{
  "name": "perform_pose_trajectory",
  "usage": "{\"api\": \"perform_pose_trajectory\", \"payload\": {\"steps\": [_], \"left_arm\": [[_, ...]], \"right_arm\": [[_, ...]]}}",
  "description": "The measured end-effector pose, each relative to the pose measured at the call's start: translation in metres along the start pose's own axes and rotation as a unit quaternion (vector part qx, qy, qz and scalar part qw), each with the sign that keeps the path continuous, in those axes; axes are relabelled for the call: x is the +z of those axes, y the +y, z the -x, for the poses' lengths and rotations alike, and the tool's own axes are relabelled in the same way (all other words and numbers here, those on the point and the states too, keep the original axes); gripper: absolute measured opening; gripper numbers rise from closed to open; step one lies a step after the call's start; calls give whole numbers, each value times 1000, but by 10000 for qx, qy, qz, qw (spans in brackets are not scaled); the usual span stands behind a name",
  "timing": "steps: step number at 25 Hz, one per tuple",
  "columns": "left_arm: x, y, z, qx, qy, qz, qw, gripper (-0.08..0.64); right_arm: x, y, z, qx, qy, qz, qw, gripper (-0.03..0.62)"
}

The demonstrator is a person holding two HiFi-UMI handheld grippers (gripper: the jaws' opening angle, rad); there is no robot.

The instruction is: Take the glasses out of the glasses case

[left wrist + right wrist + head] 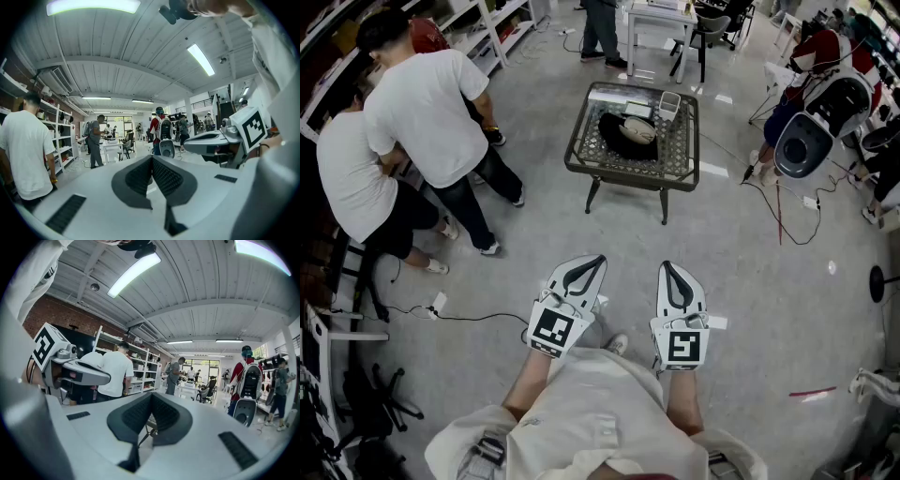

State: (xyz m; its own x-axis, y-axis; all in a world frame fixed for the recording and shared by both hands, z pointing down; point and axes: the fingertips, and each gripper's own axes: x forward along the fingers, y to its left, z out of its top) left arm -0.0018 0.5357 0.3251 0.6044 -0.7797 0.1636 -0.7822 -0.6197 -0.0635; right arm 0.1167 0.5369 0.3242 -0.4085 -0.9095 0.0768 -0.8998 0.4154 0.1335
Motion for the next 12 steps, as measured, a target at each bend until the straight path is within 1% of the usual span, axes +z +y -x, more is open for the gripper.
{"api": "perform_pose_trajectory", "payload": {"steps": [2, 6, 9, 12], "left_arm": [[3, -5, -5, -30, -67, -44, 10000, 14], [8, -7, -14, -64, -164, -126, 9998, 14], [7, 3, -26, -60, -175, -142, 9997, 14], [5, 20, -42, -66, -179, -108, 9998, 14]], "right_arm": [[1, -5, 1, -7, -18, 25, 10000, 5], [4, -10, -4, -1, -124, -75, 9999, 6], [2, -8, -19, 110, -104, 43, 9999, 6], [2, -8, -41, 208, -93, 6, 9997, 6]]}}
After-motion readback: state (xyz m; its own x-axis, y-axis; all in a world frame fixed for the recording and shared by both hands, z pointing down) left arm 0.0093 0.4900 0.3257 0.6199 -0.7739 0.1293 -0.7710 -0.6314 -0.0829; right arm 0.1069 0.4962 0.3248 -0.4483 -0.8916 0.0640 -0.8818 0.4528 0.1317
